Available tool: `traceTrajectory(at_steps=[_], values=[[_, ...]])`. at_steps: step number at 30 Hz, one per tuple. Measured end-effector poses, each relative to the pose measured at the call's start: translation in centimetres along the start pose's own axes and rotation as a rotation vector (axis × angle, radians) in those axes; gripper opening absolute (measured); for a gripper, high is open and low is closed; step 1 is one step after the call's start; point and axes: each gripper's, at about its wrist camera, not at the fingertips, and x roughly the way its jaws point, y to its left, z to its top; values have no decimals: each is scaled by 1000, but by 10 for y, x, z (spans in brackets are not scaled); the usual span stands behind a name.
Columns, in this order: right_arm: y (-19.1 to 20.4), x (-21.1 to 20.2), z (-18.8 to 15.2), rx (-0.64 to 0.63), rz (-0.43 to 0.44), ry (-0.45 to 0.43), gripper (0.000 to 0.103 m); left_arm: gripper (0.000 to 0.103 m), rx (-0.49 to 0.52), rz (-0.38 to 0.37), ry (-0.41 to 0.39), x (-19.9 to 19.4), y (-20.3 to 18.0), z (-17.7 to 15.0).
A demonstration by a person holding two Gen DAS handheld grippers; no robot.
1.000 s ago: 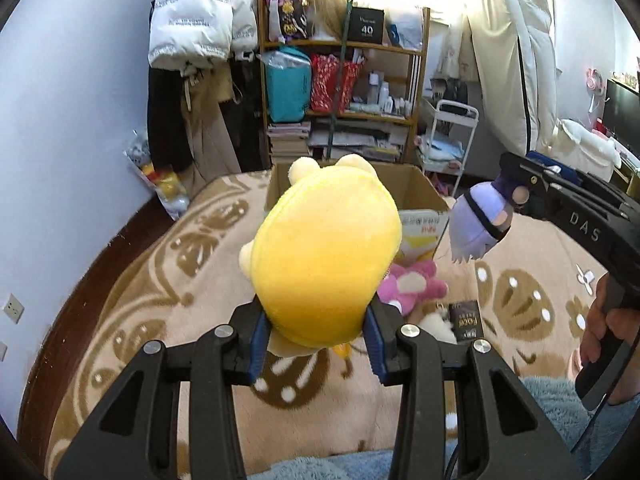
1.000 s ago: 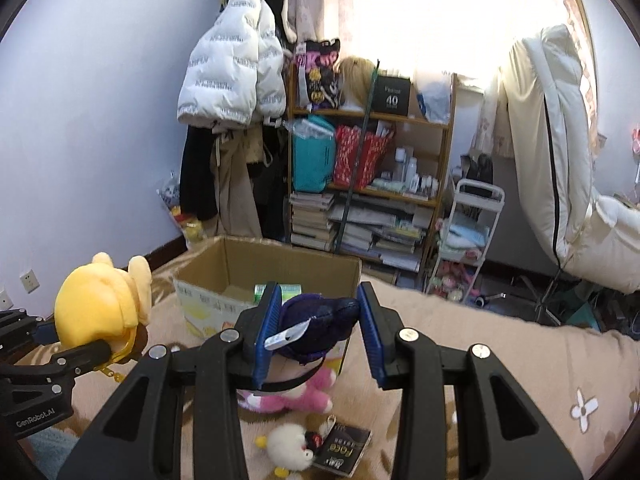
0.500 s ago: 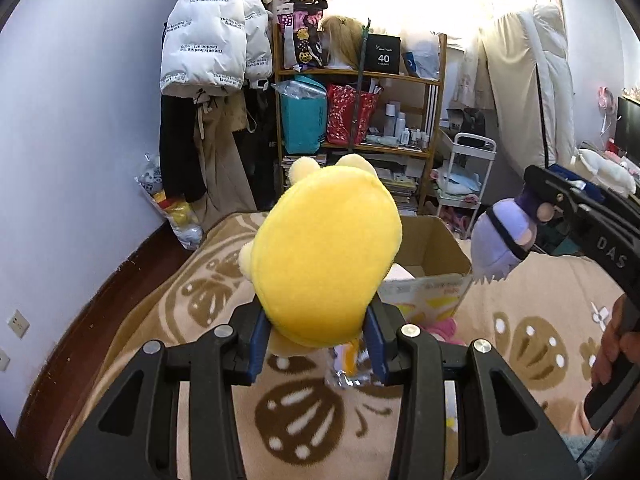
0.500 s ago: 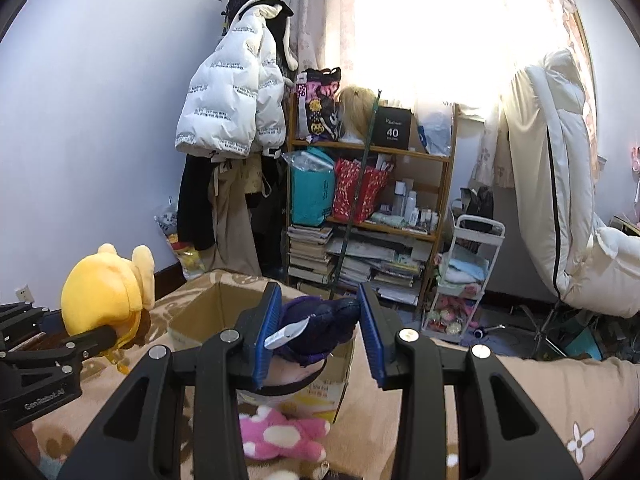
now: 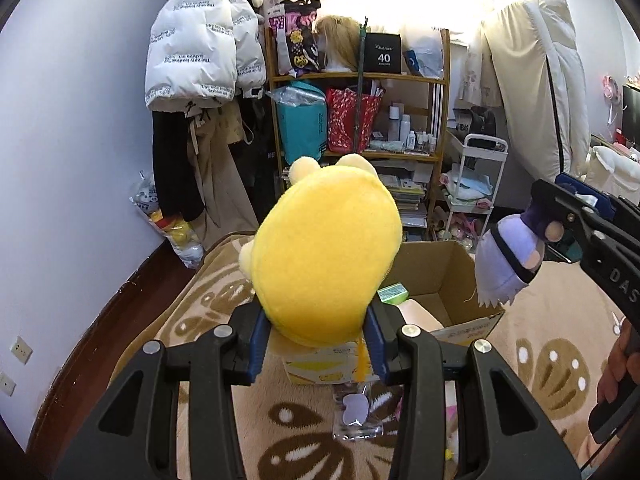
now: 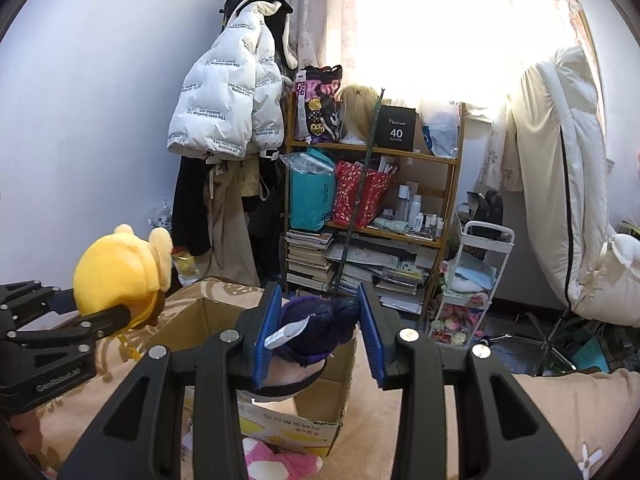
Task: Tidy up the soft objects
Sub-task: 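Lift both plush toys and carry them over the open box, then open both tools to drop the yellow plush and doll into the box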
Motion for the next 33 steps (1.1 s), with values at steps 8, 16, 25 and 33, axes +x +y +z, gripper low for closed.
traceTrajectory(at_steps=[8, 16, 25, 33], values=[[-2, 25, -7, 11, 33, 8, 41, 41, -17, 3, 41, 29, 7, -11], [-1, 46, -21, 15, 29, 18, 41, 41, -25, -14, 58, 50, 4, -16], [-4, 69, -37, 40, 49, 58, 41, 45, 11, -44, 93, 73, -13, -18], [-5, 81, -55, 51, 36, 130, 41, 57, -14, -20, 128, 86, -8, -24]])
